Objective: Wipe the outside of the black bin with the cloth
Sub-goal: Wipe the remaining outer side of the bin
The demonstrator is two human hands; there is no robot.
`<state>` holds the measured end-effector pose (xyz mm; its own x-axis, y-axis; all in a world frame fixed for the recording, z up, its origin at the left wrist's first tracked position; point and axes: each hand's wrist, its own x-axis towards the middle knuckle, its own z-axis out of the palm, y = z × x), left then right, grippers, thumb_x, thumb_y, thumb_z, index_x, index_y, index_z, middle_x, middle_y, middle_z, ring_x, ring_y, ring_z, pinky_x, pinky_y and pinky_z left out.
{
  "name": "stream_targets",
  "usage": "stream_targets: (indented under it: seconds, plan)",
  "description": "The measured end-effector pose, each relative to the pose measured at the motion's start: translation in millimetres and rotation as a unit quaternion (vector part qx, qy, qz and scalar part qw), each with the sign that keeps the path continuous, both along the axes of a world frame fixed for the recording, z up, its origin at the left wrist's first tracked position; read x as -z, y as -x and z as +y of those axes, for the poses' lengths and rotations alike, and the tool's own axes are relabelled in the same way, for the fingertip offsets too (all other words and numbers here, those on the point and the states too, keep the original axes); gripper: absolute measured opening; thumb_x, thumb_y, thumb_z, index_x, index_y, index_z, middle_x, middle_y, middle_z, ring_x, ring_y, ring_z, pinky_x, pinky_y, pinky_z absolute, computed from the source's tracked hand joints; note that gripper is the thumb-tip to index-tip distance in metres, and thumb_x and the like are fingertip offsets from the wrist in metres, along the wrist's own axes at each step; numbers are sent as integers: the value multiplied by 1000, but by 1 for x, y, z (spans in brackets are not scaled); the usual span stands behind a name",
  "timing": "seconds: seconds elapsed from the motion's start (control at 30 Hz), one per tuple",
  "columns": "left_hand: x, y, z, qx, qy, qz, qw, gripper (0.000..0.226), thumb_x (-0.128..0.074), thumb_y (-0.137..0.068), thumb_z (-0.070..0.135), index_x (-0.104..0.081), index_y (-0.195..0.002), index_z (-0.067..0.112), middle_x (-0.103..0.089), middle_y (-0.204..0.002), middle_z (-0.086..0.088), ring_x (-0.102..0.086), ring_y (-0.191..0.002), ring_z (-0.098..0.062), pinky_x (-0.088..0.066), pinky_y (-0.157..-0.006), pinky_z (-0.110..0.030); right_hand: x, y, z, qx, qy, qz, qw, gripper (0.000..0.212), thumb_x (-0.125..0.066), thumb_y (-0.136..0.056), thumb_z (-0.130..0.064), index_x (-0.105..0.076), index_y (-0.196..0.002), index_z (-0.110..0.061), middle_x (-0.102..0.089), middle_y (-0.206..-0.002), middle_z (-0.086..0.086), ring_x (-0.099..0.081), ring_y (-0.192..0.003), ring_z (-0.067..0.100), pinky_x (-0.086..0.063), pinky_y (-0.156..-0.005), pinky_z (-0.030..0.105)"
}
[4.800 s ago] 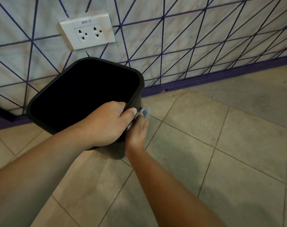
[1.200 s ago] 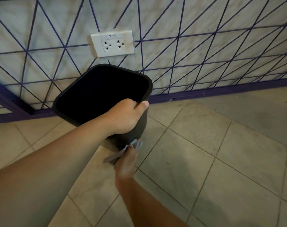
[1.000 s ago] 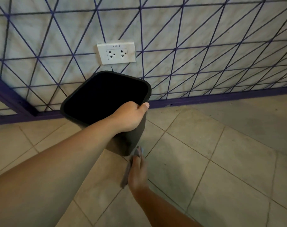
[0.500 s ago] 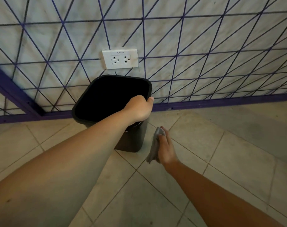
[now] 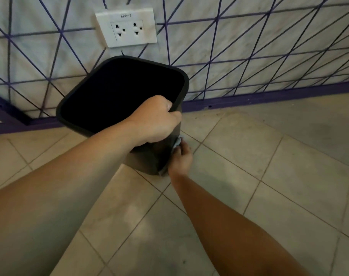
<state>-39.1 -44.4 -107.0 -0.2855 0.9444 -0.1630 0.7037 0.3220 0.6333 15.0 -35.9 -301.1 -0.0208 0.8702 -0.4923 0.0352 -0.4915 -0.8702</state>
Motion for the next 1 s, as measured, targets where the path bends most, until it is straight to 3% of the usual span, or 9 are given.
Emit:
stream_targets:
  seconds: [0.13, 0.23, 0.37, 0.53, 0.63, 0.7, 0.8, 0.9, 1.0]
  plan:
    - [2, -2, 1, -1, 0, -10, 1000, 35, -57, -94, 19, -39, -64, 13, -30, -63, -8, -35, -51, -21, -31, -54, -33, -4, -10, -47, -31, 5, 53, 998, 42, -44, -111, -26, -53, -152, -19, -61, -141, 4, -58, -132, 21, -46, -117, 45]
    - [2, -2, 0, -6, 3, -15, 1000, 37, -57, -95, 19, -38, -63, 14, -30, -63, -9, -35, -52, -22, -29, -52, -31, -9, -7, -40, 9, 34, 95, 995, 39, -43, -111, -15, -55, -148, -17, -64, -131, -6, -57, -127, 14, -45, -113, 33]
    - [2, -2, 3, -16, -5, -7, 1000, 36, -57, -92, 18, -37, -63, 14, -28, -60, -7, -32, -48, -19, -26, -49, -29, -18, 3, 24, 53, 65, 117, 990, 42, -39, -110, -6, -58, -146, -12, -66, -138, 7, -60, -132, 27, -48, -116, 45]
    - [4, -2, 5, -28, -3, -12, 1000, 38, -56, -94, 19, -35, -62, 15, -26, -59, -3, -33, -48, -17, -28, -51, -30, -28, -4, -16, 14, 54, 69, 996, 40, -41, -112, -15, -55, -149, -22, -63, -132, -6, -59, -130, 18, -46, -116, 37]
    - [6, -2, 9, -42, -4, -23, 999, 32, -55, -96, 21, -41, -67, 15, -33, -65, -4, -43, -61, -22, -35, -60, -33, -28, -10, -68, -24, 62, 54, 996, 43, -42, -111, -15, -49, -153, -22, -57, -143, -7, -54, -130, 10, -39, -112, 24]
    - [7, -5, 14, -60, -1, -26, 998, 36, -54, -97, 24, -39, -66, 17, -33, -64, 0, -42, -59, -16, -35, -57, -29, -28, -18, -84, -40, 63, 45, 996, 45, -43, -111, -14, -45, -155, -23, -52, -147, -5, -48, -129, 6, -36, -110, 21]
    - [10, -13, 27, -98, -8, -44, 994, 39, -56, -97, 28, -41, -64, 15, -37, -58, 2, -41, -49, -13, -31, -45, -21, -35, -36, -75, -62, 33, 22, 997, 47, -43, -111, -13, -44, -156, -24, -47, -155, 0, -45, -127, 5, -35, -115, 26]
    - [11, -18, 42, -126, -23, -51, 991, 35, -57, -96, 31, -46, -68, 14, -40, -62, 0, -45, -57, -16, -31, -49, -25, -53, -61, -52, -99, -23, -14, 995, 49, -43, -110, -13, -42, -157, -26, -45, -155, 0, -46, -125, 5, -38, -112, 24]
    - [9, -18, 49, -140, -26, -26, 989, 29, -54, -97, 38, -54, -85, 11, -52, -74, -3, -50, -64, -15, -35, -52, -26, -71, -85, -35, -139, -95, -64, 984, 50, -47, -109, -11, -42, -157, -21, -43, -155, -2, -44, -131, 4, -32, -110, 17]
